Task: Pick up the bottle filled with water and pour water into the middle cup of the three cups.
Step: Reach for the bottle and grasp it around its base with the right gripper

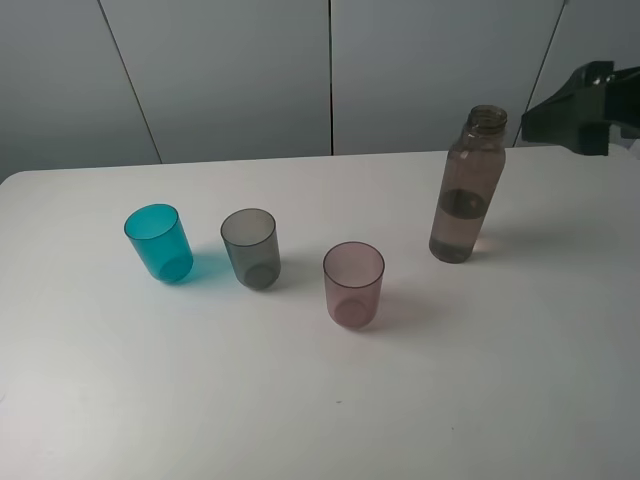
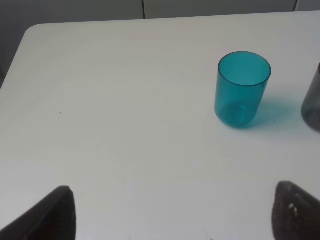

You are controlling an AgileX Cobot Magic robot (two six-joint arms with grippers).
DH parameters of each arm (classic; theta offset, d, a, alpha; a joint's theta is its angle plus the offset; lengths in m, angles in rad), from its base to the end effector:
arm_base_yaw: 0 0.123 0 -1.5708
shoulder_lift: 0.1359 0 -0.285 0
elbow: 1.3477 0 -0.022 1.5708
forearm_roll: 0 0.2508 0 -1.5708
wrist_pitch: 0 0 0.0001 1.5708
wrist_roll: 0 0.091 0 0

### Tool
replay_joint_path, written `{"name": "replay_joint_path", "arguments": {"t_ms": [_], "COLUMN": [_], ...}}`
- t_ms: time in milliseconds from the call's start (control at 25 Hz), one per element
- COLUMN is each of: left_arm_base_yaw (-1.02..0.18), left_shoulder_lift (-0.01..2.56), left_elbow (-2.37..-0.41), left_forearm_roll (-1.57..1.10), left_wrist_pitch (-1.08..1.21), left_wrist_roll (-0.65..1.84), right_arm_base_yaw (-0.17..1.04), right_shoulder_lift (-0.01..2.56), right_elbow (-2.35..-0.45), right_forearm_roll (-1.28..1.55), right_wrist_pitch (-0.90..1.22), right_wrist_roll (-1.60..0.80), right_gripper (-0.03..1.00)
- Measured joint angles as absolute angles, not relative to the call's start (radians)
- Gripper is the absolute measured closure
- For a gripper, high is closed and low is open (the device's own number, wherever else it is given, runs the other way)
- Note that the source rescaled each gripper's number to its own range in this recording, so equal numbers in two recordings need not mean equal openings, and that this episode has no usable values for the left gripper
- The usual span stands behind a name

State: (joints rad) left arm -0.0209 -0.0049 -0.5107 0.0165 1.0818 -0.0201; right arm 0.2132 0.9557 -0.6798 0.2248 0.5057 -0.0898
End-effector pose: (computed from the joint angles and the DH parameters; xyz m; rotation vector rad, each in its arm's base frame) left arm -0.0077 0.0015 0.2785 -0.0003 2.0497 -0.0058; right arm 0.1828 0.0496 0.2932 -0.1777 2.2594 0.2930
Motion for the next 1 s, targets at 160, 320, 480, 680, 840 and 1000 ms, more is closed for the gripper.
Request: {"name": "replay_joint_path", "arguments": {"t_ms": [160, 320, 480, 680, 840, 1000], "left_arm_base_yaw": [-0.021, -0.021, -0.021, -0.021, -0.021, -0.021], "left_shoulder_lift": [-0.005, -0.005, -0.005, -0.005, -0.005, -0.005], "left_elbow": [-0.511, -0.511, -0.511, -0.511, -0.511, -0.511], "left_forearm_roll": [0.017, 0.017, 0.017, 0.017, 0.017, 0.017], "left_wrist_pitch": [1.082, 1.082, 1.082, 1.082, 1.082, 1.082], "left_wrist_roll": [-0.020, -0.020, -0.020, -0.020, -0.020, -0.020], "right_arm_base_yaw": [0.218, 0.225, 0.244, 0.248, 0.248, 0.248], "right_shoulder_lift": [1.063, 1.147, 1.187, 1.191, 1.193, 1.193], "right_elbow": [-0.680, -0.680, -0.652, -0.519, -0.424, -0.369], "right_forearm_roll": [0.226, 0.226, 0.225, 0.209, 0.194, 0.150], "right_wrist_pitch": [0.506, 0.506, 0.466, 0.303, 0.131, -0.014], "right_wrist_roll": [-0.090, -0.117, -0.149, -0.167, -0.169, -0.169], "right_gripper": [-0.03, -0.03, -0.03, -0.03, -0.03, -0.03]}}
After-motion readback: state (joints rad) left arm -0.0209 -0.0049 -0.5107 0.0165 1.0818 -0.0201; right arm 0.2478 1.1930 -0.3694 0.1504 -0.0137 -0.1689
